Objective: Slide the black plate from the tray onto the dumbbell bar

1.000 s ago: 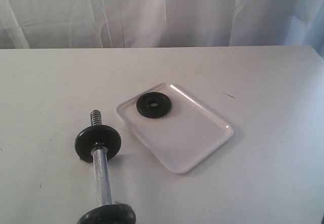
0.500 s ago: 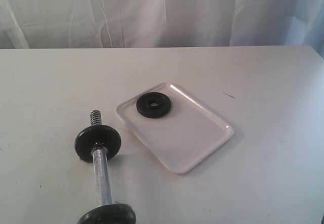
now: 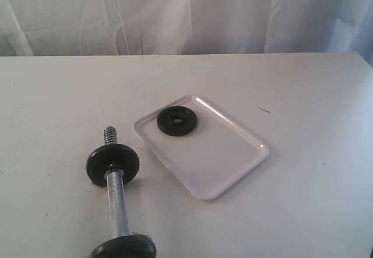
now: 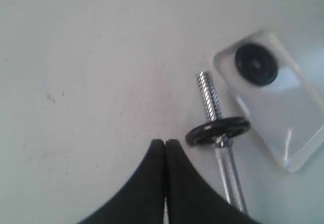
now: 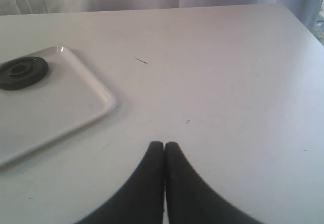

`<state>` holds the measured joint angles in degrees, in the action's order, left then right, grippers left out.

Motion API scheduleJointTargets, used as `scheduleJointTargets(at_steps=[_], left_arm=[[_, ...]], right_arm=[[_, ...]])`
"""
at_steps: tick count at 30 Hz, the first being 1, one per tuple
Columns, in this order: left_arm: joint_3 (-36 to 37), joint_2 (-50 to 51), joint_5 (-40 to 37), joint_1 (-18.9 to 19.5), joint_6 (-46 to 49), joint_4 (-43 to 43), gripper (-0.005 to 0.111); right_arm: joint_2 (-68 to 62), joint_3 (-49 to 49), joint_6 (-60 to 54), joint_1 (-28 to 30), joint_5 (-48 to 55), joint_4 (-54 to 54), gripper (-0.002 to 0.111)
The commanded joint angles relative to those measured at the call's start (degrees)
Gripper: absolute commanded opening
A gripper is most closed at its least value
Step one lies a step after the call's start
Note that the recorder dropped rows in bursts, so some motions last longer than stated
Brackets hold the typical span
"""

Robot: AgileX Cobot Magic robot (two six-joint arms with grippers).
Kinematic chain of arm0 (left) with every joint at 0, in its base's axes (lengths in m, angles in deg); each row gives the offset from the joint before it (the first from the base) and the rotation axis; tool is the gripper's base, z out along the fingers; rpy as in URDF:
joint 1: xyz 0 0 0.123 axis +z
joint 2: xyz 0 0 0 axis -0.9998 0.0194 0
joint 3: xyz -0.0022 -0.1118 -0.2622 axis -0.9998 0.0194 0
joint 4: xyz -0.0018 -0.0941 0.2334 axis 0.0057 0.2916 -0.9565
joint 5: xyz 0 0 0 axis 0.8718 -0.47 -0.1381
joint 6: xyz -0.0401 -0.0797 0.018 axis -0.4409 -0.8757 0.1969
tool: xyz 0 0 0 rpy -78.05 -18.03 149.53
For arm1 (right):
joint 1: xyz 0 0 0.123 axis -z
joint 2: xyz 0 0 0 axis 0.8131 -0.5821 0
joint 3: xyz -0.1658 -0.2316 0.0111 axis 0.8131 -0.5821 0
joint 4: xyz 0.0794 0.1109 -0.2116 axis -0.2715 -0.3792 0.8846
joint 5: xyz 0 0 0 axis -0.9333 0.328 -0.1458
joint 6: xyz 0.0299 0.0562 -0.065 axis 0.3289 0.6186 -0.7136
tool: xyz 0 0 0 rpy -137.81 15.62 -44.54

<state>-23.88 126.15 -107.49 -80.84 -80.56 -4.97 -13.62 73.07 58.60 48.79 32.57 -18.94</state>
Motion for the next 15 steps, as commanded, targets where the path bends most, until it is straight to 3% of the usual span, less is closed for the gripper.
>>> scheduleJointTargets(at_steps=[1,5,11,15], left_arm=[[-7.64,13.95,-13.68,-0.18,-2.5,-3.94,0.0],[-7.56,21.09,-14.56,-4.39,-3.73,-3.94,0.0],[-4.29,21.77,2.94,-18.42,-11.22,-3.43,0.0],[-3.6,25.0,8.99,-26.97,-14.31,-3.91,0.0]], right_arm=[[0.4,-0.31,0.19,-0.04,-0.3,0.3,0.0],[0.4,-0.31,0.19,-0.04,-0.3,0.3,0.0],[0.4,-0.31,0.19,-0.04,-0.3,0.3,0.0],[0.4,-0.31,0.19,-0.04,-0.3,0.3,0.0]])
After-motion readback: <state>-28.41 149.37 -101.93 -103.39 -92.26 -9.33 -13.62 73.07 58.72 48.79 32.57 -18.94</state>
